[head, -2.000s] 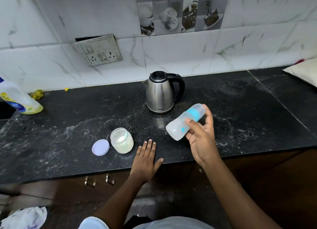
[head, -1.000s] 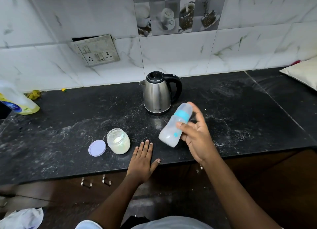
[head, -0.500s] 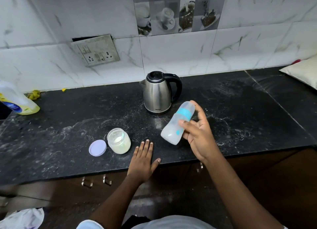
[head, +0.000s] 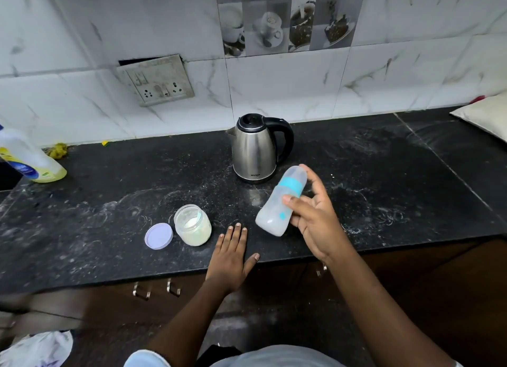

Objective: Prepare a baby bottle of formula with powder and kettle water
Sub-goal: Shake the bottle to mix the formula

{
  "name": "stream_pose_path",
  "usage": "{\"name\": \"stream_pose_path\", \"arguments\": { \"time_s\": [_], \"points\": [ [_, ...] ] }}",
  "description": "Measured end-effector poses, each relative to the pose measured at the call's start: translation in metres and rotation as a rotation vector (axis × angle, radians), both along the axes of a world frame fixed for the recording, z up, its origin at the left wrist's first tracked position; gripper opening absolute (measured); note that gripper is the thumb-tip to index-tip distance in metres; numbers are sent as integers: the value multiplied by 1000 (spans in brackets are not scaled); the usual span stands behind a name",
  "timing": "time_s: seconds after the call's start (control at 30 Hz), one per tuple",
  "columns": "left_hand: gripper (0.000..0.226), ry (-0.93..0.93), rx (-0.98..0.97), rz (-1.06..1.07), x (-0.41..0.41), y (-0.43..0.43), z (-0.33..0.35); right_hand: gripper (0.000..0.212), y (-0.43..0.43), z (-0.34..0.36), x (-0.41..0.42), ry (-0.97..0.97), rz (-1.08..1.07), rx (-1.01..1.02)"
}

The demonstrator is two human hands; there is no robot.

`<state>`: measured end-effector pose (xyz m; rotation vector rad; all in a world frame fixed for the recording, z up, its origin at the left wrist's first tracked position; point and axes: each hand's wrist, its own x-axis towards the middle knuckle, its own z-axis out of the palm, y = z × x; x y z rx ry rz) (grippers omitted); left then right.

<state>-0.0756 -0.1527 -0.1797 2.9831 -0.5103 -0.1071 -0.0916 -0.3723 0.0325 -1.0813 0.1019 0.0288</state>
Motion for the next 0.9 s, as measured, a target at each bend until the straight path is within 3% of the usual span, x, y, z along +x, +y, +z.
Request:
{"name": "stream_pose_path", "arguments": {
  "time_s": [0.07,0.2,0.33,0.43,0.57,0.7,0.8,0.9],
  "points": [
    [91,5,-3,-4,-1,0,1,68,2,-3,3,20,-93,51],
    [95,6,0,-9,-1,1,-1,72,8,-2,-2,15,63,-43],
    [97,-7,-22,-2,-1,1,-2,65,5,-2,6,42,-78,52],
    [97,-2,-19,-6,0,1,-1,71,7,1,3,21,71,-34],
    [92,-13,-25,-2,-1,1,-1,64,1,4,12,-11,-74,44],
    [98,4,-19,-1,0,1,0,69,4,7,8,-15,59,-47],
    [95,-4,-23,-9,0,0,0,62,-3,4,12,-4,-91,44],
    [96,4,-23,0,-1,1,-1,70,-2,6,8,-6,59,-53]
  ]
}}
